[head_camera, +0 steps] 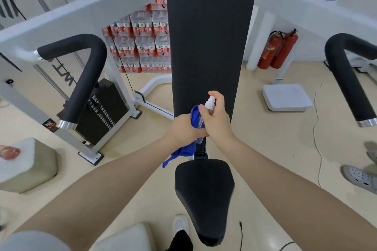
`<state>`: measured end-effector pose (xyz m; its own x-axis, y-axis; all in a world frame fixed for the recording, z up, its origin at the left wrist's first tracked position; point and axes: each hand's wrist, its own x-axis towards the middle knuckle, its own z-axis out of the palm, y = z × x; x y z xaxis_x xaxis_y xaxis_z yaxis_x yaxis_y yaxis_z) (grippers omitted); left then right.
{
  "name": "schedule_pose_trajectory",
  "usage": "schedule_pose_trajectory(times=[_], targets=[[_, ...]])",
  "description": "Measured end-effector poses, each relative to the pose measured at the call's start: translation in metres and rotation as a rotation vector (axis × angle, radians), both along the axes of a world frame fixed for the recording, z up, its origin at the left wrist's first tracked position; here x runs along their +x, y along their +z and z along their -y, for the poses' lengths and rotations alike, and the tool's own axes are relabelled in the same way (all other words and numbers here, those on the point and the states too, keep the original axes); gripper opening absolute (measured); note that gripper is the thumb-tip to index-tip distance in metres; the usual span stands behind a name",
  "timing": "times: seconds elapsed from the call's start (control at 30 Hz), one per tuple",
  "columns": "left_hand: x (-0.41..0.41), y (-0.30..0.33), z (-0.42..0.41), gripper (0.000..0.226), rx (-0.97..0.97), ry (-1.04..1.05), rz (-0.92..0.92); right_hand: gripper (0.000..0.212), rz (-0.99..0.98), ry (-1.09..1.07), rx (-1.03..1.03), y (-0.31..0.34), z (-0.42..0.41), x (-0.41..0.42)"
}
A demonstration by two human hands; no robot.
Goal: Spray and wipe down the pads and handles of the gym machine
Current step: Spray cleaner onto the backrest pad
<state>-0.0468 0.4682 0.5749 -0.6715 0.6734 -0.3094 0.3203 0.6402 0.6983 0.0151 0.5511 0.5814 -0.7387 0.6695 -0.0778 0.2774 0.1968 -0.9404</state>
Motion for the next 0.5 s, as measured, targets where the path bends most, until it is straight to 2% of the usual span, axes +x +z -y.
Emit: schedule_pose_trajectory(times=[0.1, 0.17, 0.27, 0.37, 0.5], targets=[[-0.028, 0.002, -0.017, 0.021, -0.024, -0.032, -0.269, 0.059, -0.025, -0.065, 0.02, 0.005, 0.0, -0.03], [-0.046, -0.004, -0.026, 0.013, -0.06, -0.061, -0.435, 0.061, -0.03, -0.121, -0.008, 0.008, -0.001, -0.051], [-0.063, -0.004, -0.038, 0.018, -0.083, -0.089, -0.51, 0.058, -0.015, -0.201, -0.004, 0.013, -0.008, -0.076], [-0.072, 0.007, -0.048, 0.025, 0.045, -0.153, -0.428, 0.055, -0.125, -0.352, -0.067, 0.019, -0.025, -0.083], [-0.095, 0.021, -0.055, 0.038, 0.237, -0.224, -0.029, 0.044, -0.22, -0.535, -0.156, 0.031, -0.06, -0.089]])
